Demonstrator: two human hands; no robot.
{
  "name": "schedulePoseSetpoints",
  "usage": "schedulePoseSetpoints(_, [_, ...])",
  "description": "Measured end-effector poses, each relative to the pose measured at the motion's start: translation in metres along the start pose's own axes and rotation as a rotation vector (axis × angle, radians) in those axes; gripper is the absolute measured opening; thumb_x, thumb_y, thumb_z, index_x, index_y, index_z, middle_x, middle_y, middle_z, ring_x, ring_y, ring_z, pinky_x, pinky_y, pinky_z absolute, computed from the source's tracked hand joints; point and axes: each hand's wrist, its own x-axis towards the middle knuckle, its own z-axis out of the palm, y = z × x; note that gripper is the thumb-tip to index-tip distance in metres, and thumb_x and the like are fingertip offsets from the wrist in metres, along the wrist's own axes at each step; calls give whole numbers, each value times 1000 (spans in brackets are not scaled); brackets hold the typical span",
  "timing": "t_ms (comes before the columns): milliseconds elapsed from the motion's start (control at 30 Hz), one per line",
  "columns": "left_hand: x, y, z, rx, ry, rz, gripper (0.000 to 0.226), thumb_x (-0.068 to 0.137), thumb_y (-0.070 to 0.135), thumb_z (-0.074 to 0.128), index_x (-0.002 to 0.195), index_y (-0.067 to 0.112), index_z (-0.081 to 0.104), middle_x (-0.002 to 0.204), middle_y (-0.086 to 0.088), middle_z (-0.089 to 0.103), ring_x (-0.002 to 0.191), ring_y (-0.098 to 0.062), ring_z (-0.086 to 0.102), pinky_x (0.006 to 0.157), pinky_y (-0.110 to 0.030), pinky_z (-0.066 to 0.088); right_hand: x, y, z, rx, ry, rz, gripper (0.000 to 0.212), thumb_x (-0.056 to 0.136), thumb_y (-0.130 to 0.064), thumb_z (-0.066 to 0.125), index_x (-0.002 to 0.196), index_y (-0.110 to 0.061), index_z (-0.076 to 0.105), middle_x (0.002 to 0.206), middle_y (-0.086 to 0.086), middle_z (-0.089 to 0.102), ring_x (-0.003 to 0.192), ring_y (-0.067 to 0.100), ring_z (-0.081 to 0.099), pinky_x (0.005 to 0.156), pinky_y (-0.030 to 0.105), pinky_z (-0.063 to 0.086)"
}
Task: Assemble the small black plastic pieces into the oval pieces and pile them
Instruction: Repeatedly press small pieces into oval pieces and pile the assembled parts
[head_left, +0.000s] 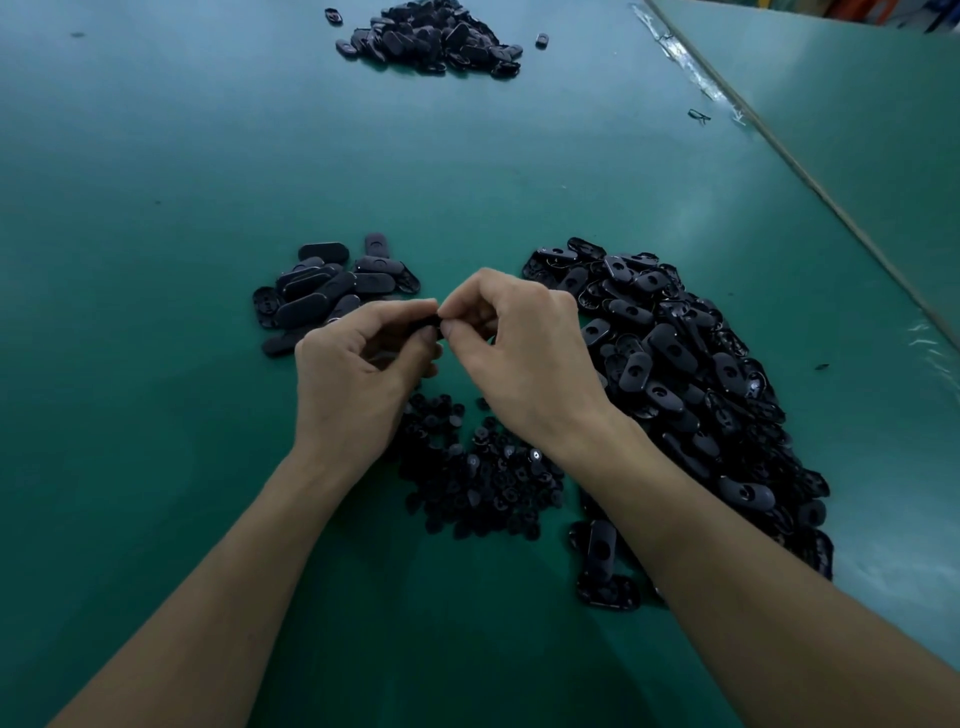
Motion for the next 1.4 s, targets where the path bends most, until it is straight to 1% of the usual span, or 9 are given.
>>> schedulePoseSetpoints(233, [0,2,-1,24,10,5,31,88,2,74,103,28,72,92,15,76,78,-6,74,73,-18,57,-3,2,3,11,-25,31,10,91,-10,66,94,-17,73,78,-8,69,71,2,65,70,20,55])
schedulePoseSetpoints(467, [-1,4,-1,59,-15,17,28,87,0,74,105,21,73,97,5,76,86,-12,74,78,-23,58,-3,1,2,-14,-36,41,11,91,-11,66,97,-17,74,82,-5,71,73,3,66,70,23,57])
schedulePoseSetpoints(667, [-2,5,-1,63,-13,49,25,89,0,73,107,17,72,97,7,74,83,-5,73,73,-13,55,-3,0,-1,-34,-51,30,18,95,-12,67,108,-16,77,96,2,75,85,12,71,79,32,60])
schedulePoseSetpoints(833, [-1,4,-2,22,30,34,25,89,3,73,100,25,71,91,3,74,78,-7,71,70,-18,55,-4,-3,-3,-17,-90,-16,22,96,-10,64,114,-16,76,109,0,76,101,11,69,91,28,56])
schedulePoseSetpoints(967, [0,6,-2,-14,18,-5,25,87,0,74,101,20,68,89,5,73,77,-8,67,68,-21,54,-1,1,-7,-15,-92,-27,20,93,-9,67,104,-20,79,101,2,69,90,13,64,88,27,52])
schedulePoseSetpoints(1033, [0,8,1,-30,-2,-26,31,86,-2,74,102,23,65,84,10,72,71,-2,63,62,-15,48,1,3,-10,-36,-105,-27,21,93,-13,68,110,-24,74,106,0,64,89,10,62,88,28,52])
schedulePoseSetpoints(1100, [0,10,1,-61,-12,-43,37,86,-4,74,102,27,62,80,14,72,68,-1,61,61,-13,46,4,5,-12,-35,-145,-31,25,93,-13,68,116,-23,71,109,-2,67,93,8,64,90,24,52])
schedulePoseSetpoints(1233, [1,8,0,-114,-29,-63,35,86,-6,73,103,22,61,82,13,74,72,-7,65,66,-21,55,11,10,-16,-3,-198,-25,18,93,-12,69,108,-18,76,95,-8,75,89,1,67,88,19,53])
schedulePoseSetpoints(1400, [1,6,-2,-181,-31,-109,32,85,-4,74,104,19,64,81,4,76,70,-11,71,67,-21,58,13,16,-16,-1,-188,-22,11,91,-16,72,100,-21,77,83,-14,71,79,-3,65,79,14,53])
